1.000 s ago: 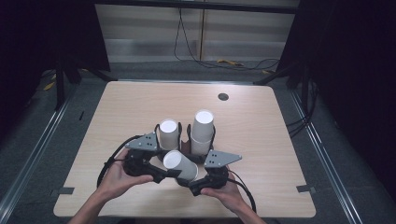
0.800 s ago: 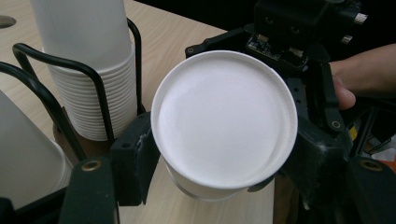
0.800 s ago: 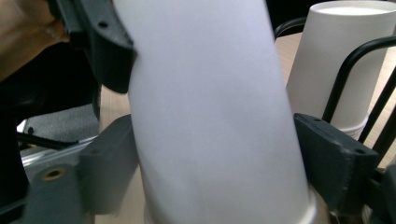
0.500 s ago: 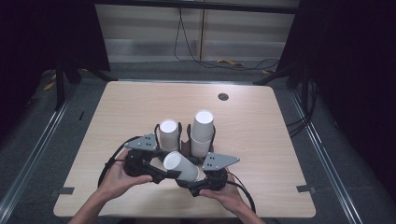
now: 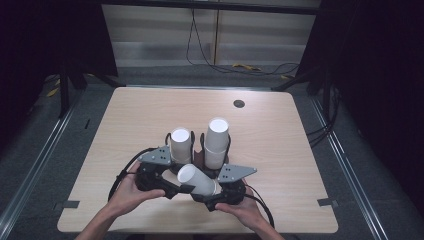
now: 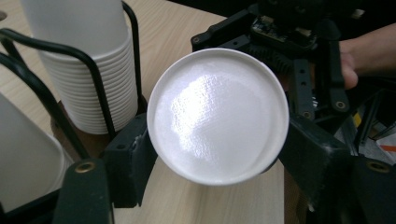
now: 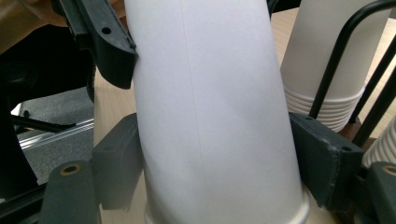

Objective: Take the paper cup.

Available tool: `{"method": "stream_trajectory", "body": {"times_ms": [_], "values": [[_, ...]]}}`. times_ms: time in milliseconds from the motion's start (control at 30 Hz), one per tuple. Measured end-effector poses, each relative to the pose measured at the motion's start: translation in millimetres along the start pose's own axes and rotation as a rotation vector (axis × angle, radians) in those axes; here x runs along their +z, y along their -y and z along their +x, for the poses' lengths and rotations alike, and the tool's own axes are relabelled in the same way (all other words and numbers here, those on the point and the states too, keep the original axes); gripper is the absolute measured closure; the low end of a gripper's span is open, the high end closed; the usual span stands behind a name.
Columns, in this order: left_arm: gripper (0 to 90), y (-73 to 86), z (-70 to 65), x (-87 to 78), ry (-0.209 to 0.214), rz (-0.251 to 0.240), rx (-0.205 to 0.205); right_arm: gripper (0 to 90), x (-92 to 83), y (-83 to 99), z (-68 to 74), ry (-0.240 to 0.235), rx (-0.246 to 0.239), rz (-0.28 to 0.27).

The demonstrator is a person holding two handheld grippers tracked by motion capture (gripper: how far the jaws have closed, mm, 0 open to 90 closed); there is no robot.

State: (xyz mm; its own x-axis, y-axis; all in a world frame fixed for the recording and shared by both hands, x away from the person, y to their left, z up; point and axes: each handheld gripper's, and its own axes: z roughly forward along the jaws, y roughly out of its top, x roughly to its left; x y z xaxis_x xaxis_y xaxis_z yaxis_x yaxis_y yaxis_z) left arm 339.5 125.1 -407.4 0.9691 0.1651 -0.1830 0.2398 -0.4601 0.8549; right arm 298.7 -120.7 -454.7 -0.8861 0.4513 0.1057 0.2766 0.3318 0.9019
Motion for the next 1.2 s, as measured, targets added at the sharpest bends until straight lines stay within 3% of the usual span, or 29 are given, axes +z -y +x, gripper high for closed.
{"method": "stream_trajectory", "body": {"times_ms": [233, 367, 433, 533, 600, 667, 833, 1000, 1100, 1200], "values": [[31.7, 3.2, 0.4, 0.6, -0.011, -0.04, 0.041, 23.8, -4.5, -0.9, -2.3, 0.008, 0.0, -0.004], [31.3, 4.0, 2.2, 1.3, -0.01, -0.019, 0.03, 23.9, -5.9, -1.0, -3.0, 0.013, -0.001, 0.007], [26.1, 5.6, 4.1, 1.4, -0.013, -0.026, 0.005, 24.0, -7.5, -1.0, -4.3, 0.013, 0.006, 0.008], [25.2, 6.3, 7.2, -0.4, 0.006, -0.014, -0.029, 24.3, -10.7, -1.4, -6.5, 0.02, 0.013, 0.01], [19.3, 6.1, 8.5, -1.5, 0.006, -0.011, -0.039, 24.4, -12.6, -2.0, -7.6, 0.033, 0.018, 0.025], [20.2, 6.0, 9.1, -2.2, 0.013, -0.008, -0.042, 24.5, -13.0, -2.1, -8.2, 0.031, 0.02, 0.032], [20.1, 6.8, 10.6, -5.2, -0.003, 0.01, -0.037, 24.9, -13.3, -3.3, -10.0, 0.058, 0.012, 0.104], [17.7, 7.2, 9.4, -6.9, -0.026, 0.007, -0.022, 25.1, -13.8, -7.3, -10.8, 0.048, -0.003, 0.146], [22.7, 6.8, 9.0, -6.3, -0.034, 0.011, -0.018, 25.1, -12.8, -9.5, -10.7, 0.044, -0.009, 0.174], [22.1, 7.0, 8.7, -5.7, -0.038, 0.021, -0.009, 25.1, -11.1, -11.4, -10.8, 0.038, -0.014, 0.199]]}}
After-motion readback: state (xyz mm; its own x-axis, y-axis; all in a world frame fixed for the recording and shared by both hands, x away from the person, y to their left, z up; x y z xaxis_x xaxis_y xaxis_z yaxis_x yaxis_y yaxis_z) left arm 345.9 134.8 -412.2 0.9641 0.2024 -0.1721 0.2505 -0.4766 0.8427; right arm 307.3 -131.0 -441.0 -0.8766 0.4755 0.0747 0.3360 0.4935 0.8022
